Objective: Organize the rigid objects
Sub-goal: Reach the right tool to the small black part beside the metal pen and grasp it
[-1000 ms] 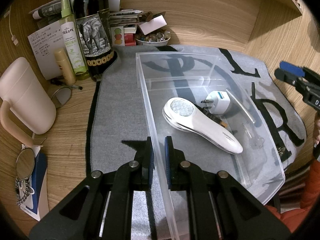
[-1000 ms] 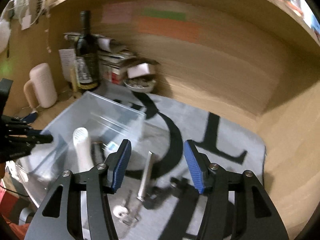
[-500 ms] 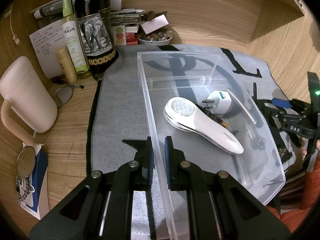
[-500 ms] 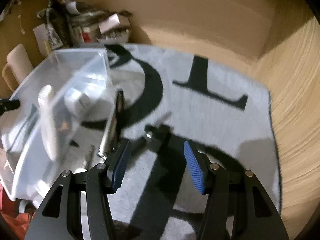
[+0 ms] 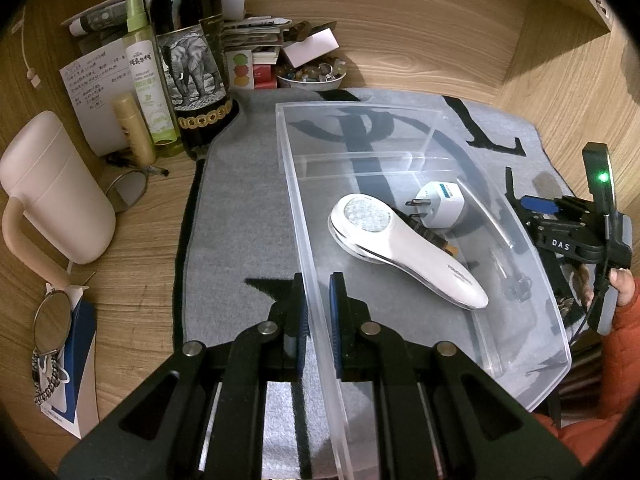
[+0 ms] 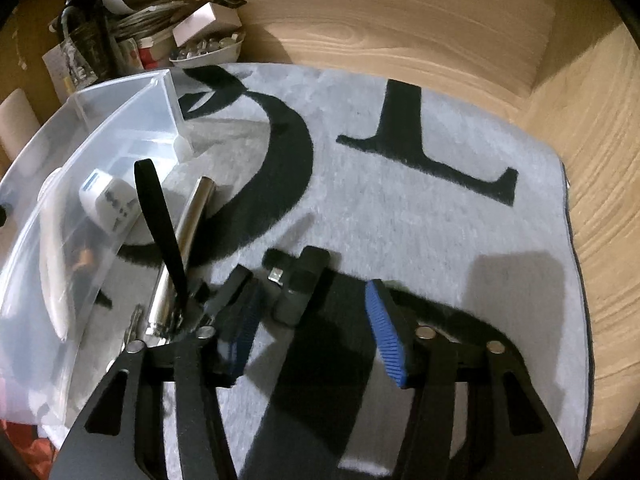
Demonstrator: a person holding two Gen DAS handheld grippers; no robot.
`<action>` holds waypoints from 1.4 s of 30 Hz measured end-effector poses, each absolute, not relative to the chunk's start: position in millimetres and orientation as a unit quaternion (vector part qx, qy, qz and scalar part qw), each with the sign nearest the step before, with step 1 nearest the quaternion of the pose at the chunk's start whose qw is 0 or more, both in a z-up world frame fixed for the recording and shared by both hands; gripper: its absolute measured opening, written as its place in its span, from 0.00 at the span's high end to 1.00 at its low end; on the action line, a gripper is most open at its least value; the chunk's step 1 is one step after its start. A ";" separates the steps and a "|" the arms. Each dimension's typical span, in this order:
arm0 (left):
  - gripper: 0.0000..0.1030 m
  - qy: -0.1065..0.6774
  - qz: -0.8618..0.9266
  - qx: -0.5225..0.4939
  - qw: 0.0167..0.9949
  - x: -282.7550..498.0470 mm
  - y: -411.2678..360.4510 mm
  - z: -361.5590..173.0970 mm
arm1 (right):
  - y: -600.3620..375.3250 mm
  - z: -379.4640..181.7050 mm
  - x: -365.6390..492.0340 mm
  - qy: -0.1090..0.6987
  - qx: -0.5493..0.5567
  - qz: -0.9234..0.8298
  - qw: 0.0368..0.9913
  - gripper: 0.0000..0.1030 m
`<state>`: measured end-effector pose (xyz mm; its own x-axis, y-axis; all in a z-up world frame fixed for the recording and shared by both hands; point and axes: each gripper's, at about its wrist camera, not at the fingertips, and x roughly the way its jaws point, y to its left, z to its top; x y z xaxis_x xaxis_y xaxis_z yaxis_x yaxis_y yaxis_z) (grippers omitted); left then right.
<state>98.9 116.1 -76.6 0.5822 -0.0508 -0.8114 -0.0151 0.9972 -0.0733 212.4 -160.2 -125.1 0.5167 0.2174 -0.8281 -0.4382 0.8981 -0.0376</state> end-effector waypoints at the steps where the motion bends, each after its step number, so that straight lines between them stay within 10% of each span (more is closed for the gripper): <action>1: 0.91 0.457 -0.010 -0.036 0.889 98.9 116.0 -76.6 | -159.5 -124.5 212.5 0.451 -0.121 0.192 0.863 0.64; 6: 0.91 0.457 -0.010 -0.036 0.889 99.0 116.0 -76.6 | -157.8 -122.4 211.4 0.447 -0.126 0.197 0.864 0.82; 42: 0.91 0.457 -0.009 -0.036 0.889 99.8 114.7 -76.7 | -84.0 -16.3 149.9 0.302 -0.142 0.302 0.893 0.82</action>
